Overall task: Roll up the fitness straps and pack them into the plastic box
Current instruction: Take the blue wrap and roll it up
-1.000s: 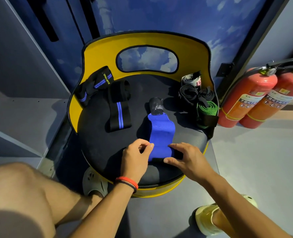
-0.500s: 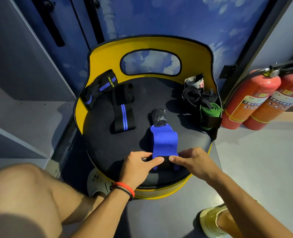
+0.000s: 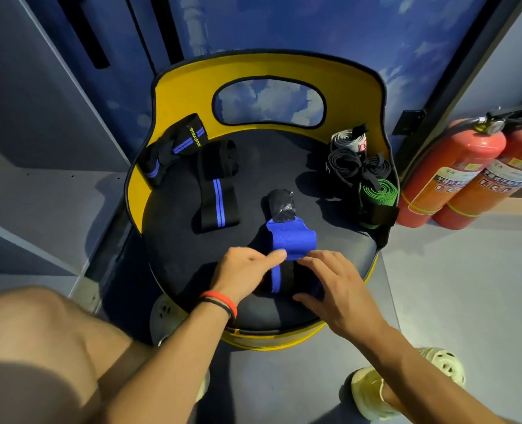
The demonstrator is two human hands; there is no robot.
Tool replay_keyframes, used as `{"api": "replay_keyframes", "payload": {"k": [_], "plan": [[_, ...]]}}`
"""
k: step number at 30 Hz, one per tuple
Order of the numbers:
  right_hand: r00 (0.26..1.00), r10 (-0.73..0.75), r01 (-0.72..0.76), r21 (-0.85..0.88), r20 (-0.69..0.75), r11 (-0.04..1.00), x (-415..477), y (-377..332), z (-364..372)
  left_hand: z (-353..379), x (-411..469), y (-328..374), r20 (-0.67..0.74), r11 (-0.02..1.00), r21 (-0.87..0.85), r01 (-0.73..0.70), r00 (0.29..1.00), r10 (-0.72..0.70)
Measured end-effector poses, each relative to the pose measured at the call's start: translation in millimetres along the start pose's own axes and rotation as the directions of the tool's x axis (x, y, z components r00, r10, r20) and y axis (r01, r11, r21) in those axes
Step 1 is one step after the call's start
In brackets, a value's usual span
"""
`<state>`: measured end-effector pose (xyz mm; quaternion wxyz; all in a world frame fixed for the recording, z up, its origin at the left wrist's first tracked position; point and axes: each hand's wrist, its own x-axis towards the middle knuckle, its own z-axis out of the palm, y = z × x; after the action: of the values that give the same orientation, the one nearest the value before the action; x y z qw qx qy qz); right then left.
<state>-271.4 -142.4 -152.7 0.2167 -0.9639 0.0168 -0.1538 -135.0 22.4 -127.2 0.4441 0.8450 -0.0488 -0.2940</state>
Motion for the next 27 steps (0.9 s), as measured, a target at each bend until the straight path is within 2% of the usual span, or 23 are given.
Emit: {"api": "replay_keyframes", "payload": {"k": [3,5,8,10,13,18,22,27], "plan": [[0.998,0.016,-0.018,0.036,0.057,0.999,-0.2,1.9,-0.1,-2.7,18.2,19.1,-0.073,0.983,-0.175,0.054,0.995,-0.067],[0.997,0.031,-0.034,0.049,0.068,0.998,-1.1,2.4,-0.2,-1.1,29.6,30.5,0.013,0.942,-0.305,0.139,0.990,-0.142],[0.996,0.037,-0.042,0.064,0.075,0.997,1.7,4.8,-1.4,6.5,48.9,36.7,0.111,0.886,-0.405,0.225,0.974,-0.196],[0.995,0.039,-0.045,0.067,0.096,0.997,6.3,7.2,-2.8,11.0,63.9,38.7,0.080,0.874,-0.448,0.187,0.982,-0.169],[0.992,0.039,-0.048,0.069,0.121,0.996,12.3,11.4,-5.8,13.7,82.4,43.5,0.041,0.870,-0.489,0.068,0.998,-0.055],[0.982,0.052,-0.071,0.094,0.184,0.993,20.1,18.7,-7.4,13.8,107.3,39.1,-0.015,0.927,-0.374,0.002,1.000,-0.008],[0.974,0.061,-0.095,0.154,0.217,0.984,23.1,23.7,-7.8,12.6,114.6,34.8,-0.160,0.986,-0.160,-0.055,0.987,0.029],[0.949,0.133,-0.200,0.219,0.287,0.955,28.4,24.9,-7.7,7.5,77.3,34.1,-0.277,0.994,-0.100,-0.049,0.961,0.020]]}}
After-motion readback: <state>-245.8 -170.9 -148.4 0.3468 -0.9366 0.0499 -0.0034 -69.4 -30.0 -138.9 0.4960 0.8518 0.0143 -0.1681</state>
